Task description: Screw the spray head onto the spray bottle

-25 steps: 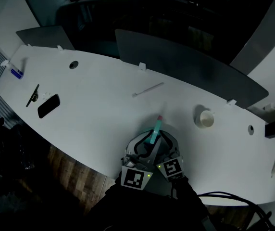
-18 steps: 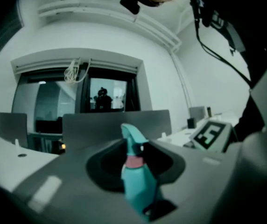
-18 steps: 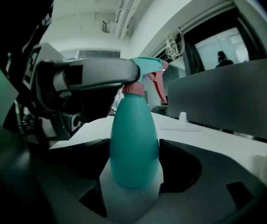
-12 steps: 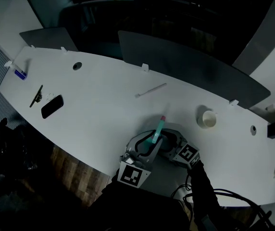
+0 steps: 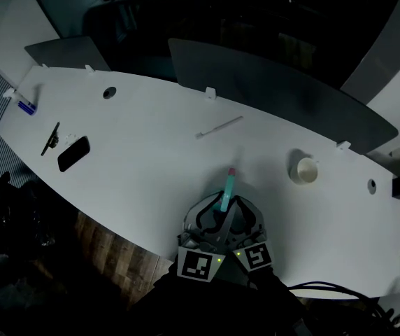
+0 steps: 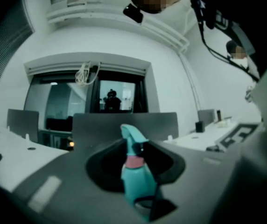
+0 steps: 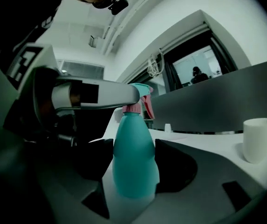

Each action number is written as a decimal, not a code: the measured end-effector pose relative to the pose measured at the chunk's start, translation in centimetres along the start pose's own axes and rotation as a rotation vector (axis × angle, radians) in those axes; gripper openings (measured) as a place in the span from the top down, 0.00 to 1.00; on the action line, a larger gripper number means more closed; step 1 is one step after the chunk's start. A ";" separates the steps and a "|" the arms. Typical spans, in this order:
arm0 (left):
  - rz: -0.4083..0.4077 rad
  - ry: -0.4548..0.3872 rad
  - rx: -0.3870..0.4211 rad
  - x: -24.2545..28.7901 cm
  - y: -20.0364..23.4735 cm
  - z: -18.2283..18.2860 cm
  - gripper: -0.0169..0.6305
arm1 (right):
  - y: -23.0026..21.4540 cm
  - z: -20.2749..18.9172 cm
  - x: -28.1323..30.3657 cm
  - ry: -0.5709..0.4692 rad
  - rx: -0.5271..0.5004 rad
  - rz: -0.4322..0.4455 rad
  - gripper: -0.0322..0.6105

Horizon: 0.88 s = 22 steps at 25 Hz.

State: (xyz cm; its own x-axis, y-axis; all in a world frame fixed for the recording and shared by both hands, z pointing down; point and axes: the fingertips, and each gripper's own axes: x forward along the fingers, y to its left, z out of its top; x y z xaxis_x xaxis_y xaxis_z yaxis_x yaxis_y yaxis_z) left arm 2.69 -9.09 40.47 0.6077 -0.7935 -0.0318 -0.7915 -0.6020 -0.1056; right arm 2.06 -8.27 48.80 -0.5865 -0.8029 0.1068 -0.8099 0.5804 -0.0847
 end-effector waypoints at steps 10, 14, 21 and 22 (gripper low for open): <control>-0.352 0.044 -0.058 -0.9 -0.4 -0.6 0.79 | 0.4 -0.3 0.1 0.231 -0.056 0.803 0.50; -0.215 0.051 -0.025 -0.9 -0.5 -0.9 0.79 | -0.5 0.5 -1.4 0.125 -0.119 0.412 0.50; -0.038 0.022 -0.076 -0.2 -0.5 -0.4 0.79 | -0.1 -0.4 -0.7 0.049 -0.056 -0.008 0.50; -0.052 0.016 -0.102 -0.2 -0.4 -0.4 0.79 | -0.1 -0.4 -0.7 0.049 -0.040 0.034 0.50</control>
State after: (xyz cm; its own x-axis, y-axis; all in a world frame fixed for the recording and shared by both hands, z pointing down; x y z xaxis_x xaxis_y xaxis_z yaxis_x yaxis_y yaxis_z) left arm 2.87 -8.75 40.91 0.6477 -0.7618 -0.0132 -0.7619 -0.6477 -0.0053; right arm 2.55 -7.76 49.12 -0.6126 -0.7755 0.1525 -0.7884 0.6132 -0.0491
